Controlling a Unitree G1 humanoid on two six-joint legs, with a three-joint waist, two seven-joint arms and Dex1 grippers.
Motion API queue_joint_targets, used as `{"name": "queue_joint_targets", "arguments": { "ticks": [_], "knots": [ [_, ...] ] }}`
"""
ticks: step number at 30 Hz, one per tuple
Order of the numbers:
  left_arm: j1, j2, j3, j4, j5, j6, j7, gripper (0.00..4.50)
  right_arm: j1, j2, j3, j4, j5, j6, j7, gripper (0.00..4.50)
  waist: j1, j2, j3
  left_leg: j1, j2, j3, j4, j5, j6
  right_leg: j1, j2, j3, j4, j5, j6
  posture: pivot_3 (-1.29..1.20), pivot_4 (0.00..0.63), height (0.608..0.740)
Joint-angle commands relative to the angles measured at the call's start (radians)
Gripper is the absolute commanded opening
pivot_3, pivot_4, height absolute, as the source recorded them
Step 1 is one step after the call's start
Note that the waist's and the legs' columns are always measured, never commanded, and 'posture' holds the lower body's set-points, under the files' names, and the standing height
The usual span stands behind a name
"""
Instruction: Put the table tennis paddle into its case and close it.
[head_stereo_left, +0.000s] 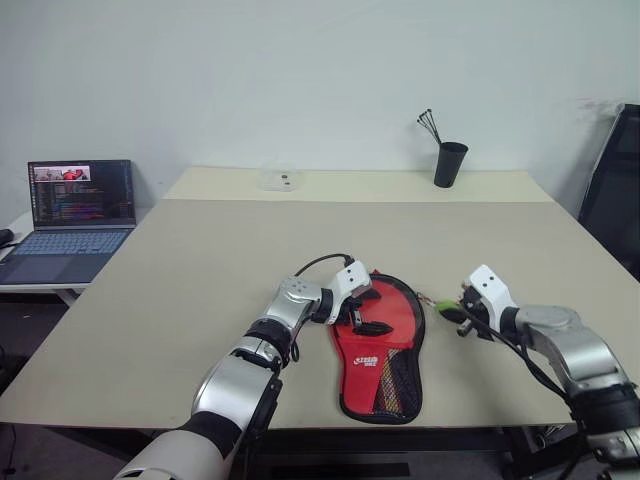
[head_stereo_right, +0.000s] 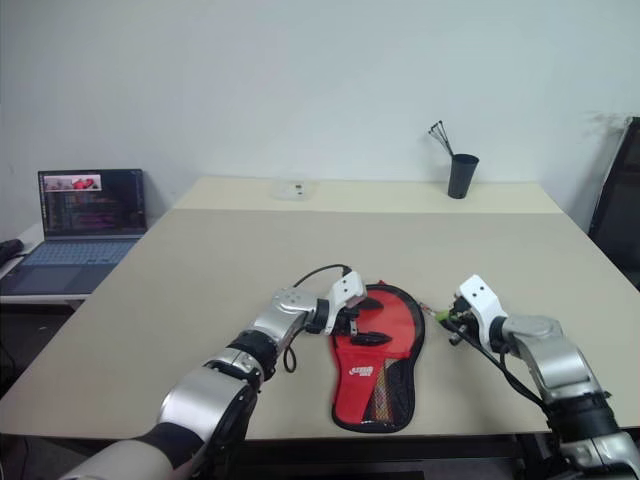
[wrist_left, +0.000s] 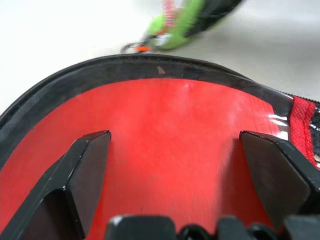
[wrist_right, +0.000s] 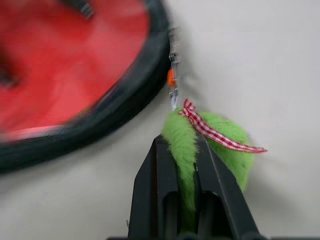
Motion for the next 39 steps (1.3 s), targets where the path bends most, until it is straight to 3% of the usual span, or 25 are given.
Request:
{"name": "queue_joint_targets", "arguments": {
  "ticks": [1, 9, 17, 29, 39],
  "knots": [
    [0.036, 0.003, -0.043, 0.040, 0.048, 0.026, -0.015, 4.50, 0.071, -0.067, -0.058, -0.150, 0.047, 0.072, 0.029, 0.01, 0.001, 0.001, -0.001, 0.000, 0.000, 0.000, 0.000, 0.000, 0.000, 0.000, 0.000, 0.000, 0.000, 0.000, 0.000, 0.00, 0.150, 0.740],
    [0.027, -0.024, -0.038, 0.038, 0.042, 0.017, -0.016, 4.50, 0.279, -0.191, -0.139, -0.464, 0.181, 0.209, 0.077, 0.01, 0.005, 0.001, -0.002, 0.001, -0.001, 0.000, 0.000, 0.000, 0.000, 0.001, 0.000, -0.001, -0.001, 0.000, 0.000, 0.00, 0.150, 0.740],
    [0.025, -0.048, -0.042, 0.040, 0.049, 0.018, -0.003, 4.50, 0.510, -0.198, -0.179, -0.748, 0.306, 0.318, 0.049, 0.01, 0.011, 0.001, -0.003, 0.002, 0.000, -0.003, 0.001, 0.000, 0.000, 0.005, -0.001, -0.002, -0.003, 0.000, 0.001, 0.00, 0.150, 0.740],
    [0.018, -0.072, -0.041, 0.045, 0.058, 0.018, 0.023, 4.50, 0.735, -0.205, -0.241, -0.924, 0.423, 0.363, 0.017, 0.01, 0.020, 0.001, -0.003, 0.004, 0.000, -0.004, 0.001, 0.000, 0.000, 0.007, -0.002, -0.003, -0.004, -0.001, 0.001, 0.00, 0.150, 0.740],
    [0.009, -0.077, -0.037, 0.051, 0.061, 0.018, 0.050, 4.50, 0.822, -0.191, -0.254, -1.027, 0.573, 0.385, 0.000, 0.01, 0.020, 0.000, -0.004, 0.006, 0.001, -0.005, 0.000, 0.000, 0.000, 0.010, -0.002, -0.004, -0.005, -0.001, 0.001, 0.00, 0.150, 0.740]
  ]
}}
